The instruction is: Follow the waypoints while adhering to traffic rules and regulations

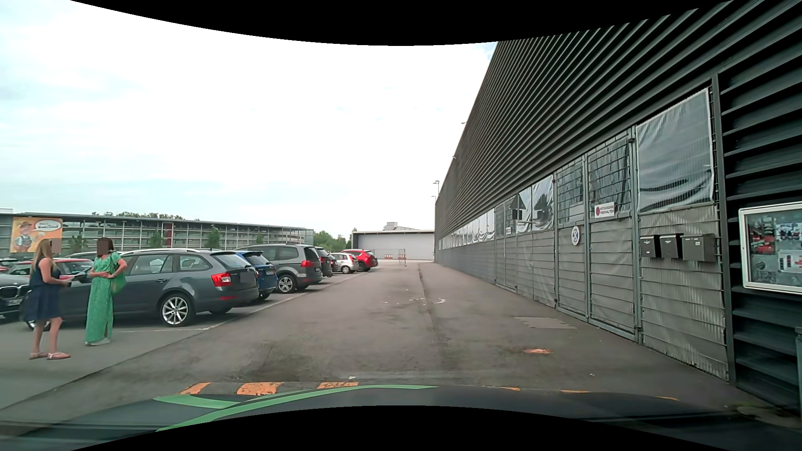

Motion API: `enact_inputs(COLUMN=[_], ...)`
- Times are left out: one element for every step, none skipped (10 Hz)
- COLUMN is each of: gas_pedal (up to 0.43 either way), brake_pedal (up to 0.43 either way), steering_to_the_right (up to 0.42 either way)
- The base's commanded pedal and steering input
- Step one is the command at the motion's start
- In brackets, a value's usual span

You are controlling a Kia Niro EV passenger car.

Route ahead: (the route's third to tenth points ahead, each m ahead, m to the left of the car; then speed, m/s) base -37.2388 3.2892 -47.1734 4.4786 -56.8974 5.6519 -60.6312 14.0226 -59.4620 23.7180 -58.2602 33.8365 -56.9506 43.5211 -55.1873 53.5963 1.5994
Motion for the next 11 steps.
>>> enact_inputs(gas_pedal=[0.000,0.000,0.008,0.008,0.008,0.028,0.039,0.047,0.047,0.047,0.047], brake_pedal=[0.000,0.000,0.000,0.000,0.000,0.000,0.000,0.000,0.000,0.000,0.000], steering_to_the_right=[0.034,0.035,0.041,0.048,0.057,0.060,0.064,0.069,0.074,0.075,0.075])
